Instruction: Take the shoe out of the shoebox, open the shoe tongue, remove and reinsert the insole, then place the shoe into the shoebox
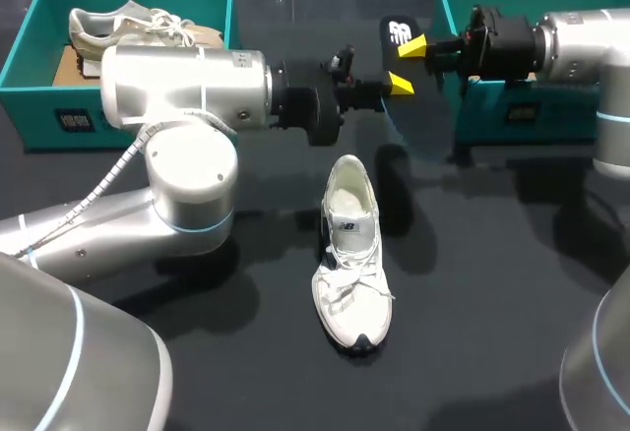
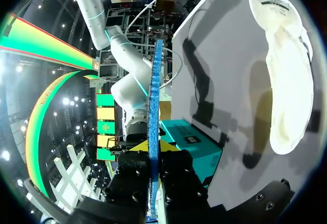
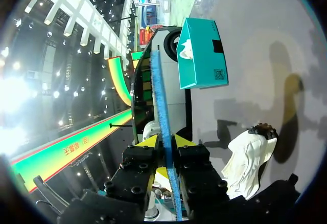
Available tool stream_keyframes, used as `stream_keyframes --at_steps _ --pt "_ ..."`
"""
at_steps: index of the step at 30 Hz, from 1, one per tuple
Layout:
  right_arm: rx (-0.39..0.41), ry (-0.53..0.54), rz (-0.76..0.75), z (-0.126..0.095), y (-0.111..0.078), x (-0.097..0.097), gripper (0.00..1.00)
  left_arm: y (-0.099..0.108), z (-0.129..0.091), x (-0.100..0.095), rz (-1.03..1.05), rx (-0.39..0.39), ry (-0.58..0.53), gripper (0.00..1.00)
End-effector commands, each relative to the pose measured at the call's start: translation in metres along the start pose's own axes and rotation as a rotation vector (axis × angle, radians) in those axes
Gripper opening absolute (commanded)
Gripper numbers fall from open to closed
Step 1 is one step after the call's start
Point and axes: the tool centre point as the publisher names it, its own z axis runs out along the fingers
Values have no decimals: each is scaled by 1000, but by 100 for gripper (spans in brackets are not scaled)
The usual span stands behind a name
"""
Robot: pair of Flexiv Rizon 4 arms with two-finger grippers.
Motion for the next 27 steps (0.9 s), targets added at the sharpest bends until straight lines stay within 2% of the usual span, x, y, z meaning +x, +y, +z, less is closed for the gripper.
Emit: stream_keyframes --at_steps 1,9,15,20,27 --pt "-10 -1 -12 -10 -8 0 100 -5 -21 -3 2 -7 2 0" --pt "-1 -3 -50 -30 -23 2 100 -8 -61 -4 -86 -37 18 0" --pt "4 -14 -79 -40 -32 -1 100 -20 -84 -3 -224 -36 48 0" --pt "-11 -22 -113 -44 -39 -2 100 -30 -98 0 -507 -16 53 0" --pt "-11 -22 -113 -44 -39 -2 100 -33 -101 0 -531 -6 51 0"
